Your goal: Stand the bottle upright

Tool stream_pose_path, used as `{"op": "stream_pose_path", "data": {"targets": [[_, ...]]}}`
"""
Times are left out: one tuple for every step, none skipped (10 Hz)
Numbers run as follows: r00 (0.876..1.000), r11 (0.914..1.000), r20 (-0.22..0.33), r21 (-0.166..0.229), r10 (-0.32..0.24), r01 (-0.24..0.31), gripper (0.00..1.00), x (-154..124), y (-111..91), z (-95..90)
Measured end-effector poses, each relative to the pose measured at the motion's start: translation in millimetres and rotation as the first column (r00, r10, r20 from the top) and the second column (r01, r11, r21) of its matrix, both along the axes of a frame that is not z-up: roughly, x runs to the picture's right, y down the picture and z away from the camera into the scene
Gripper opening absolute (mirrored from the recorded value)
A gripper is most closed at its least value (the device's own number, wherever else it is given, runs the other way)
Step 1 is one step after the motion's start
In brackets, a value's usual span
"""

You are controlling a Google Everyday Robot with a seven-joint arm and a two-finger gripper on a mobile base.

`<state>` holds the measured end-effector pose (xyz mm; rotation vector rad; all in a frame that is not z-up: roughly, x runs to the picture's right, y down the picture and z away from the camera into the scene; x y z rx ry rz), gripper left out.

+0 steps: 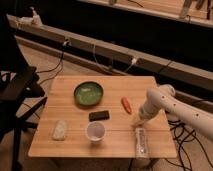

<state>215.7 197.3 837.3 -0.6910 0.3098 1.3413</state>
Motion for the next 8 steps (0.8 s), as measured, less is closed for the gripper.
{"op": "stream_pose_path", "data": {"targets": [[1.0,1.0,-0.003,-0.001,-0.001,0.001,0.8,0.8,1.1,0.1],[1.0,1.0,-0.005,-0.003,-0.002,0.002,0.8,1.6,2.8,0.4],[1.0,1.0,-0.004,-0.005,-0.006,0.006,0.8,0.4,4.1,1.0],[1.0,1.0,-0.004,-0.008,-0.005,0.005,0.8,1.3,5.9,1.0],[1.0,1.0,-0.001,-0.007,-0.002,0.002,0.79,4.5,6.2,-0.2],[1.0,1.0,0.003,-0.006,0.001,-0.001,0.72,8.6,7.4,-1.5],[1.0,1.0,0.007,-0.007,0.0,0.0,0.64,8.8,7.3,-1.9],[1.0,0.9999,0.012,-0.011,-0.003,0.003,0.54,7.7,8.5,-1.5]]}}
